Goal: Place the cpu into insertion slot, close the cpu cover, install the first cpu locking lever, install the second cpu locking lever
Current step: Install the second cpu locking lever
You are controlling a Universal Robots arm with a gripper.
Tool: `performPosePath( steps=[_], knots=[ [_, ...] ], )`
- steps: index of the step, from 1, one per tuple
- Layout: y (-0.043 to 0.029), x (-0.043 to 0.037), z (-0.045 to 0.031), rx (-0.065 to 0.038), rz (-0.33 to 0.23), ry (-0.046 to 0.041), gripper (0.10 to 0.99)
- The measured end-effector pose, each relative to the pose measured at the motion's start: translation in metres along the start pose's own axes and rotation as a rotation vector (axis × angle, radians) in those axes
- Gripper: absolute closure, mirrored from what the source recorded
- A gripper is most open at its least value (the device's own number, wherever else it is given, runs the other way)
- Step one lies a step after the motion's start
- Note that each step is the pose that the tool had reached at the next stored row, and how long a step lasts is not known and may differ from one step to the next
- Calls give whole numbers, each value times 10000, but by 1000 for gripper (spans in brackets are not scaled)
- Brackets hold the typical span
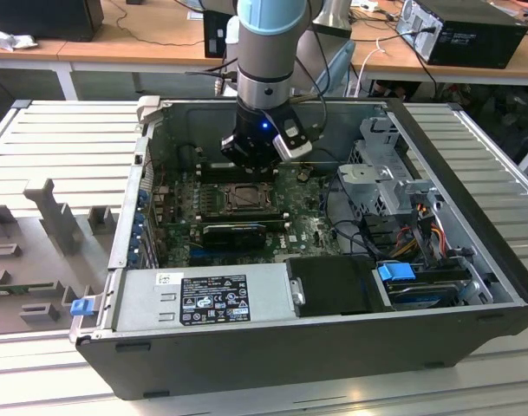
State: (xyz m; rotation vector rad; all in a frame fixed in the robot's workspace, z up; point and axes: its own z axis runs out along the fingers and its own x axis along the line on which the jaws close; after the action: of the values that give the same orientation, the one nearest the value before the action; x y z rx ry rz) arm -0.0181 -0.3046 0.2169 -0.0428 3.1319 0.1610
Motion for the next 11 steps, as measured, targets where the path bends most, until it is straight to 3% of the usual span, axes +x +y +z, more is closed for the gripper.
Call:
performPosePath(
  steps=[11],
  knots=[
    [-32,-3,-26,1,2,1,980]
  ],
)
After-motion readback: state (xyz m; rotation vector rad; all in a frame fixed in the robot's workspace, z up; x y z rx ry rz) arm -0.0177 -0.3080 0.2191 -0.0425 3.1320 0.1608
